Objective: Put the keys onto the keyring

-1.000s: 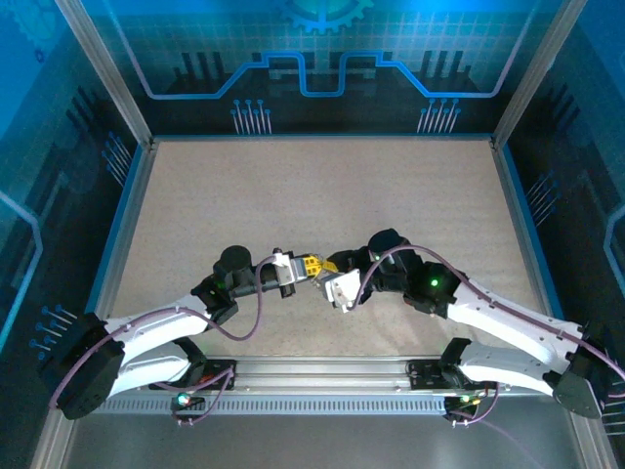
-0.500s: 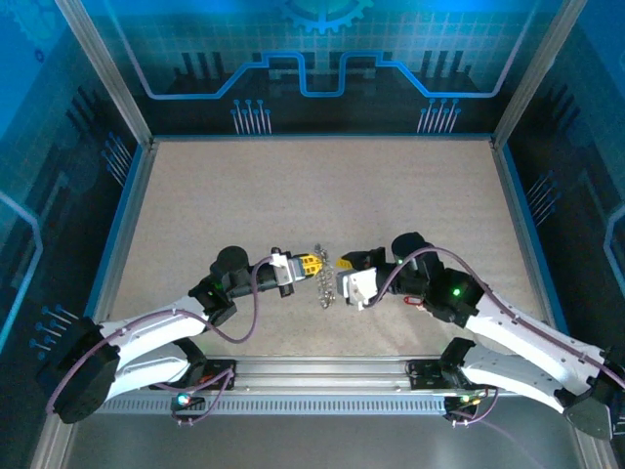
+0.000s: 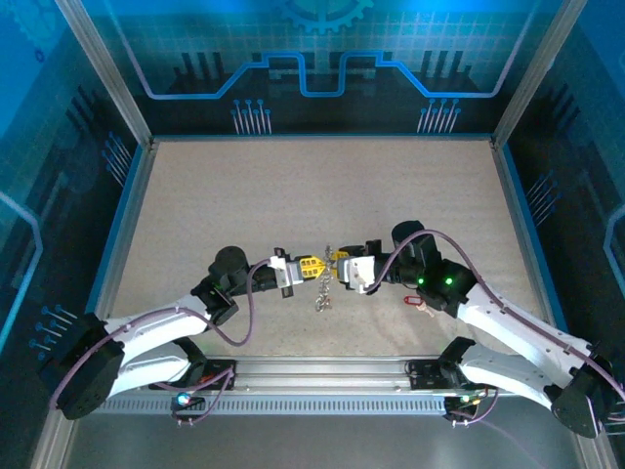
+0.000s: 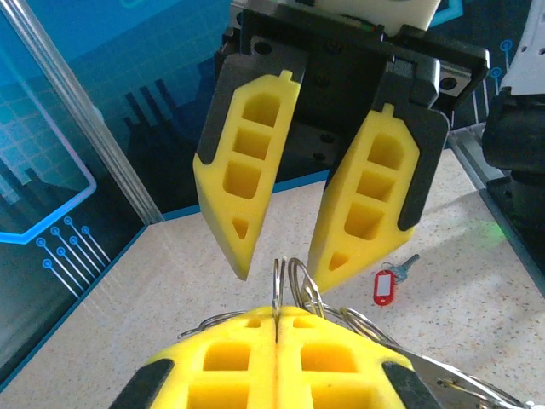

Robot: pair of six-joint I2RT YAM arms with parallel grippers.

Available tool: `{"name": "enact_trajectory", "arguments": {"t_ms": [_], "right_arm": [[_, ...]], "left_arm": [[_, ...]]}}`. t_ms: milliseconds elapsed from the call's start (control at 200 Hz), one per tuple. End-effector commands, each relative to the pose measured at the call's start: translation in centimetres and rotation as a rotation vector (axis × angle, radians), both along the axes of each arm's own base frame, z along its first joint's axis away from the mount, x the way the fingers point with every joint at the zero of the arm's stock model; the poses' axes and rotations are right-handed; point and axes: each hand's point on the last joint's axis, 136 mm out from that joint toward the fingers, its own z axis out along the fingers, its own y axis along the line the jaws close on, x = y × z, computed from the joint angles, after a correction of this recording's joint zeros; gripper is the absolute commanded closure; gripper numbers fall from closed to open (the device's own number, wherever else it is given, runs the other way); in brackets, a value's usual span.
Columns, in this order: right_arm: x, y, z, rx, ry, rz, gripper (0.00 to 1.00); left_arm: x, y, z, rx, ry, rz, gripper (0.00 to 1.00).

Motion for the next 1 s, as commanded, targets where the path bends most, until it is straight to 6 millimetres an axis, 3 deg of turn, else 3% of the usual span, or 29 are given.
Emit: {"name": "enact_trajectory", "arguments": {"t_ms": [0,285,555,630,740,855,996], "right_arm": [[-0.3,0.3,1.5,0.051,-0.01,0.03,0.72],[-1.7,-0.5,2.1,0.088,-0.027,0.044,0.54],[-2.3,-1.0,2.0,0.142,0.024,0.014,0.53],[-1.8,-1.3,2.6,0.189,0.022,-0.02,0.56],[-0.9,-1.9,3.3,0.235,0.039,-0.062,0.73],[0.3,-2.4,3.4,0.251,0.049,-0.114,0.77],[0.3,-1.9,2.7,0.218,0.084,-0.087,0.76]], "left_arm": [[-0.8,-0.4,2.2,-0.059,-0.075,-0.055,1.0],[0.1,-0.4,2.6,-0.056,-0.1,-0.015,1.0],[0.1,-0.4,3.3,-0.064,-0.128,-0.013,1.0],[-0.2,-0.4,3.2,-0.059,-0.144,-0.025,1.0],[-0.5,-0.3,3.4,-0.067,-0.164,-0.035,1.0],[-0.8,-0.4,3.5,-0.07,-0.166,-0.05,1.0],[-0.9,-0.3,3.7,-0.073,-0.169,-0.052,1.0]]}}
